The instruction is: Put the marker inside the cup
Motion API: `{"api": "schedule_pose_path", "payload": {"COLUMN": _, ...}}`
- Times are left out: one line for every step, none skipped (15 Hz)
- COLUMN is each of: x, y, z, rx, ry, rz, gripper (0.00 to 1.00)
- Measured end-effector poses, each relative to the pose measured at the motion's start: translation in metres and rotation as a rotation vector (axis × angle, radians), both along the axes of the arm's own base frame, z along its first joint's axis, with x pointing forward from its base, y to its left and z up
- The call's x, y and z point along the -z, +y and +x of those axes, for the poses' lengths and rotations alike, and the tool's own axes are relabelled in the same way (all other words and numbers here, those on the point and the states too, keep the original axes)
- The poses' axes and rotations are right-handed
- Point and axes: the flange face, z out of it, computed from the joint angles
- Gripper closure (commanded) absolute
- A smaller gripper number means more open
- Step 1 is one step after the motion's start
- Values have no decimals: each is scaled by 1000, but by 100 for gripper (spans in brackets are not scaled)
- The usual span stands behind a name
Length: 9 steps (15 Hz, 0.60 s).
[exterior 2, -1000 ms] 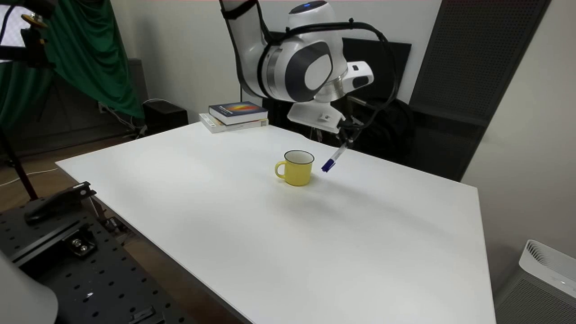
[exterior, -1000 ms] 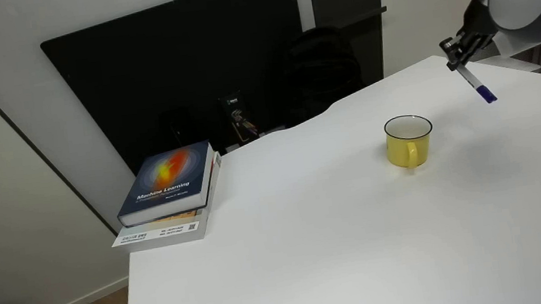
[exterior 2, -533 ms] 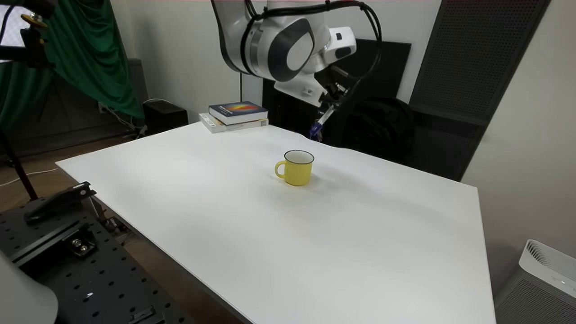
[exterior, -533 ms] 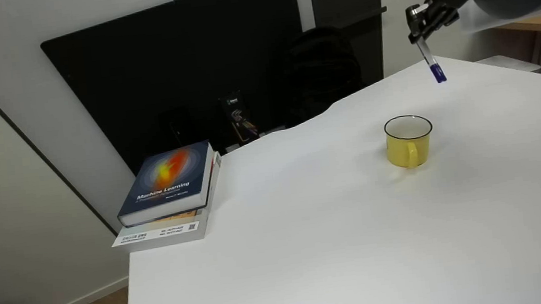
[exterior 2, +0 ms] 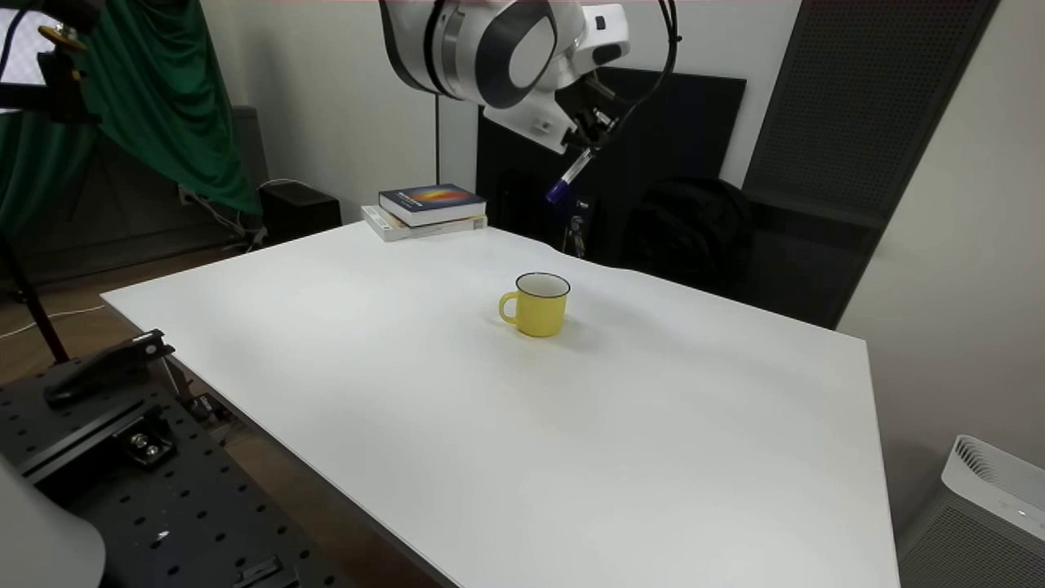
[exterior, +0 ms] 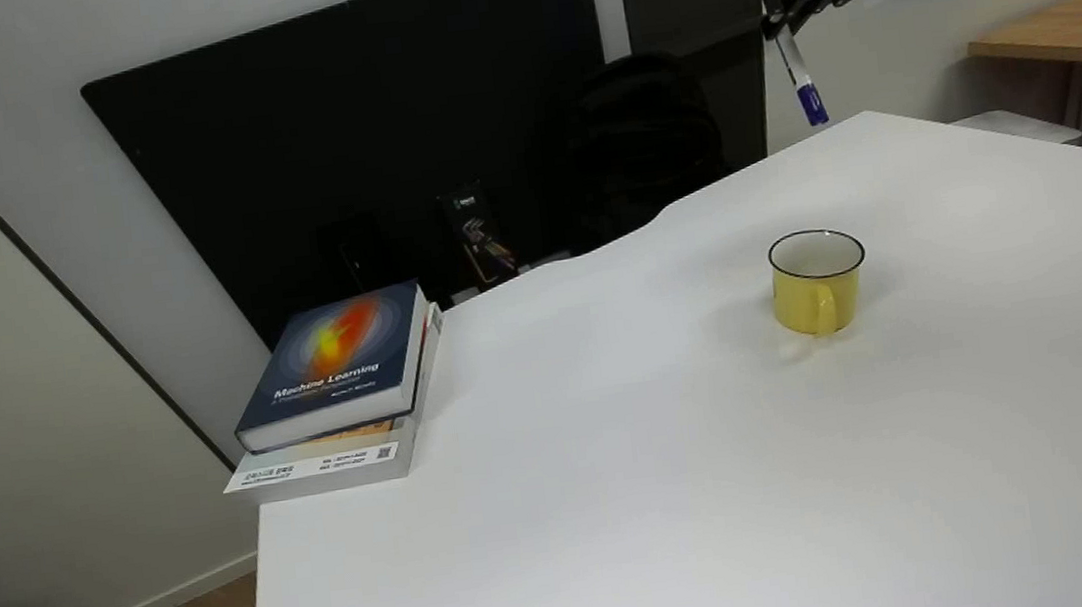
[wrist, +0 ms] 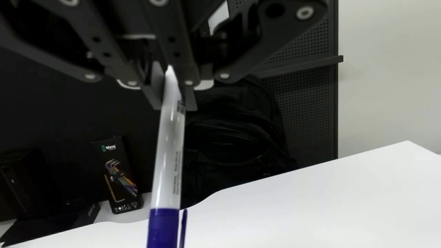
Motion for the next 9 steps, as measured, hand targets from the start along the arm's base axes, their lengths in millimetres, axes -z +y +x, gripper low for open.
{"api": "schedule_pose_path", "payload": {"x": 2, "y": 0, "z": -1, "rx": 3, "ry": 5, "rz": 9, "gripper": 96}}
{"api": "schedule_pose_path", "payload": {"x": 6, "y": -1, "z": -1, "rx": 6, "ry": 14, "rz": 16, "gripper": 96}}
{"api": "schedule_pose_path", "payload": {"x": 11, "y": -3, "z": -2, "rx": 10, "ry": 23, "rz": 22, "gripper": 96}}
{"api": "schedule_pose_path", "payload": {"x": 18, "y": -6, "z": -2, "rx": 15, "ry": 33, "rz": 27, "gripper": 96}}
{"api": "schedule_pose_path", "payload": {"x": 25, "y": -8, "z": -3, "rx": 20, "ry": 46, "rz": 31, "gripper": 96}}
{"api": "schedule_pose_path", "payload": {"x": 33, "y": -11, "z": -4, "rx": 25, "ry": 58, "rz": 35, "gripper": 96}}
{"api": "schedule_pose_path", "payload": {"x": 42, "y": -14, "z": -5, "rx": 30, "ry": 72, "rz": 39, "gripper": 96}}
{"api": "schedule_pose_path", "payload": {"x": 50, "y": -16, "z": -6, "rx": 34, "ry": 86, "rz": 41, "gripper": 96}}
{"api": "schedule_pose_path", "payload": {"x": 58, "y": -18, "z": -6, "rx": 38, "ry": 98, "rz": 44, "gripper": 96}}
